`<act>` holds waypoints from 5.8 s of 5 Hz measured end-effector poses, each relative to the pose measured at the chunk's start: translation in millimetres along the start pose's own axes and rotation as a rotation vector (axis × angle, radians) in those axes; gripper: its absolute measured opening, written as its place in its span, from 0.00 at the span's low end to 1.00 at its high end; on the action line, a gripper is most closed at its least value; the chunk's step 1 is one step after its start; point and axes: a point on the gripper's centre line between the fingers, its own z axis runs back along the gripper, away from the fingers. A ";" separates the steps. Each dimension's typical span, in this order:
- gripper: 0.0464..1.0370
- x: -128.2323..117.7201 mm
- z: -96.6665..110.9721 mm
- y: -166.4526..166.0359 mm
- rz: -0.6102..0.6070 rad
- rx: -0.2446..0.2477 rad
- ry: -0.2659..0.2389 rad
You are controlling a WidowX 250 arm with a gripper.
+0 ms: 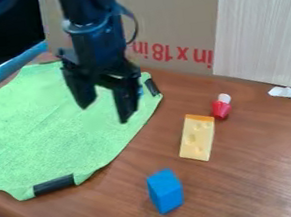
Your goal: Put the yellow figure on the bottom left edge of the cloth
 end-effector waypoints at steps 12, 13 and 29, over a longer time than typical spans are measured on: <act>0.68 70.6 -85.8 -57.4 0.355 0.013 -0.208; 0.68 68.3 -78.1 -44.3 0.397 -0.022 -0.179; 0.96 -42.3 -50.4 272.2 0.688 0.314 -0.233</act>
